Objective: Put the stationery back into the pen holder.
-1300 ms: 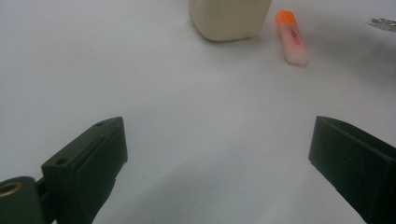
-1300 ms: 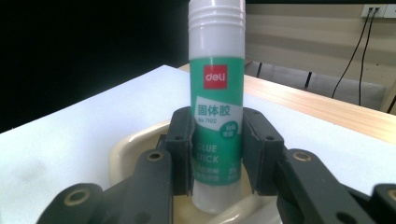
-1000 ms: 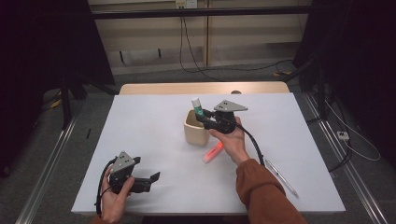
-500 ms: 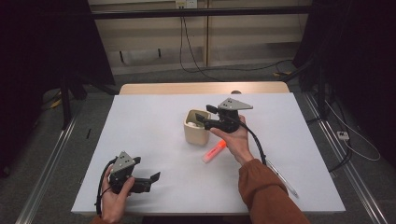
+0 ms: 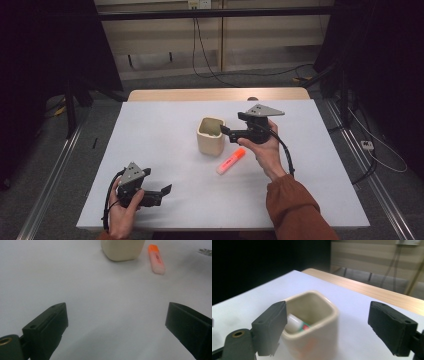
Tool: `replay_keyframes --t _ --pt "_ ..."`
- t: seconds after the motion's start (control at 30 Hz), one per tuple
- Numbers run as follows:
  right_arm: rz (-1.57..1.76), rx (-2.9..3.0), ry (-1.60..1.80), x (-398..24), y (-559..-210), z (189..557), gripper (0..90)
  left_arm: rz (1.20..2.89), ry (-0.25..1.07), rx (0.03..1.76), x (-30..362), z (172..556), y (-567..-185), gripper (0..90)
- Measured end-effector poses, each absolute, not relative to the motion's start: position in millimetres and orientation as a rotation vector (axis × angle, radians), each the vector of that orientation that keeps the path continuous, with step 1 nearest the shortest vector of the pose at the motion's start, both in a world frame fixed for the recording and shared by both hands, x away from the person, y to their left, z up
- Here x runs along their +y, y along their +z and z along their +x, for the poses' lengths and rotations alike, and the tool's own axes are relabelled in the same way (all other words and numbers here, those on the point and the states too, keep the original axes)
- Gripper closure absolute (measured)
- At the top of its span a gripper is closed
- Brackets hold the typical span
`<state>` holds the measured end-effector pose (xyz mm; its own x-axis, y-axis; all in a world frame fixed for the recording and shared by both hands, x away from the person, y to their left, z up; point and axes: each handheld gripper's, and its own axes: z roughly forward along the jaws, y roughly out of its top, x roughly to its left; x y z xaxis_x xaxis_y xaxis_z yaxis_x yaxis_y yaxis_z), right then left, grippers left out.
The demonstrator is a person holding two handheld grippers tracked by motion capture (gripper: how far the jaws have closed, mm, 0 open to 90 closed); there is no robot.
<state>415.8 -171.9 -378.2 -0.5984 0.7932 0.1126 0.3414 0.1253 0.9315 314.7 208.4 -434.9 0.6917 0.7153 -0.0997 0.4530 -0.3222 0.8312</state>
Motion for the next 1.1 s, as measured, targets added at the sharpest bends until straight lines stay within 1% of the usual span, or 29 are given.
replay_keyframes --t 0.2,0.33,0.6,0.9,1.1 --pt "1.186 1.999 1.436 -197 -387 405 11.7 1.974 0.355 0.893 206 315 -435 4.3" --pt "1.191 2.023 1.405 -207 -386 396 9.7 1.977 0.354 0.893 207 315 -435 4.7" --pt "1.178 2.064 1.358 -221 -387 375 9.6 1.98 0.36 0.892 208 314 -435 4.7" --pt "1.229 2.072 1.293 -248 -393 357 9.7 1.977 0.349 0.89 206 315 -435 4.7" --pt "1.247 2.087 1.248 -261 -399 345 11.0 1.984 0.346 0.882 204 316 -435 4.7"
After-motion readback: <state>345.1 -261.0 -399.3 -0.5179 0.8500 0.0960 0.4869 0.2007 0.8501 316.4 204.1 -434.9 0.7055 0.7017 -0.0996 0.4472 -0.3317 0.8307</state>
